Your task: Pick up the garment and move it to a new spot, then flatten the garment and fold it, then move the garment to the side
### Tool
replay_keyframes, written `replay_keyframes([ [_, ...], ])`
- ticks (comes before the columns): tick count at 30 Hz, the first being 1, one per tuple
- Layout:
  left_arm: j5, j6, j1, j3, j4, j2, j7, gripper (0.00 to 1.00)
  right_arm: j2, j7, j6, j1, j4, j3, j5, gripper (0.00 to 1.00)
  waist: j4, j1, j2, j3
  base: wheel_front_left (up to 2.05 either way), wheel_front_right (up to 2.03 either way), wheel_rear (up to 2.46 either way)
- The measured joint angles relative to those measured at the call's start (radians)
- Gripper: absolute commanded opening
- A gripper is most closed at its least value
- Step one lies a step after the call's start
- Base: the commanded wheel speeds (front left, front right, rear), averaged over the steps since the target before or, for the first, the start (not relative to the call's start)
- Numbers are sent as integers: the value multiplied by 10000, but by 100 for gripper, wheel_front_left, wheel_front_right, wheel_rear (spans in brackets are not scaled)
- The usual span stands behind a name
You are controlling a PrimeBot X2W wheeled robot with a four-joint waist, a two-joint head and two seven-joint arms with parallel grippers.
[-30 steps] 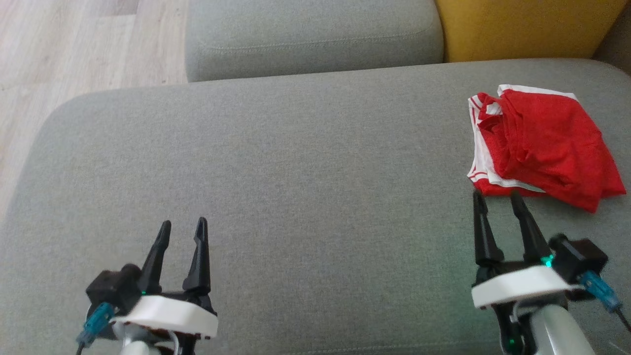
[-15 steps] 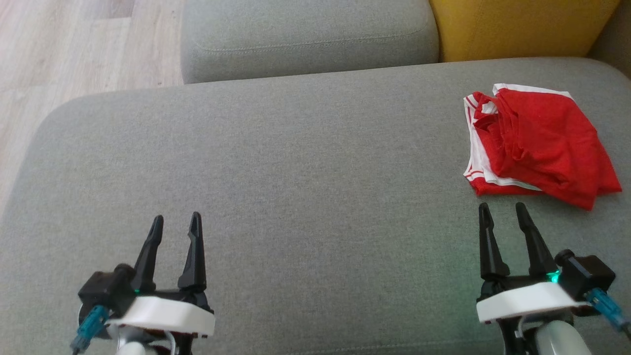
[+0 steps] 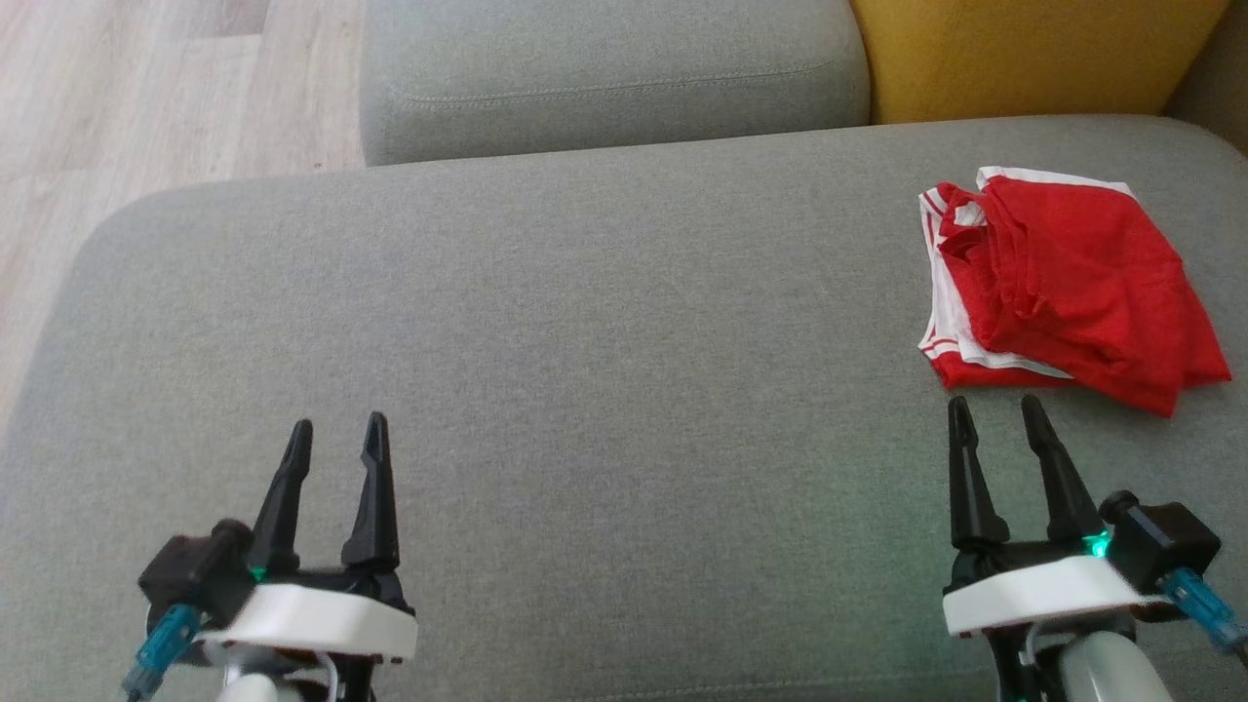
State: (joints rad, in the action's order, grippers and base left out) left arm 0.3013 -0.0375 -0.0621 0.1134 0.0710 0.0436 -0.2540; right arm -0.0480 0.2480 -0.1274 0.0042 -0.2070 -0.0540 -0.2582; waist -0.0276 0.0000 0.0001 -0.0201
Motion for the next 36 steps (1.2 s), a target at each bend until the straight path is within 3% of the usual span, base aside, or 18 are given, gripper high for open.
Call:
replay_keyframes([
  [8,125,-332,-208,-23,-174,0,0,100,0,0,0,0,27,-17,-17,100,-7,0,0,-20,0,0,0],
  [17,146,-391,-274,-228,-205,0,0,100,0,0,0,-1,38,-36,-61,100,10,0,0,-38,0,0,0],
  [18,194,-389,-276,-249,-173,-8,0,0,2,-4,0,4,-2,-38,-58,0,10,0,0,-38,0,0,0],
  [23,297,-389,-714,-226,564,-59,67,0,13,-33,0,453,-662,-56,-155,0,14,0,0,-35,0,0,0],
  [36,1586,-418,-719,-265,656,-56,359,0,12,-297,0,475,-671,-13,-1503,0,40,0,0,-9,0,0,0],
])
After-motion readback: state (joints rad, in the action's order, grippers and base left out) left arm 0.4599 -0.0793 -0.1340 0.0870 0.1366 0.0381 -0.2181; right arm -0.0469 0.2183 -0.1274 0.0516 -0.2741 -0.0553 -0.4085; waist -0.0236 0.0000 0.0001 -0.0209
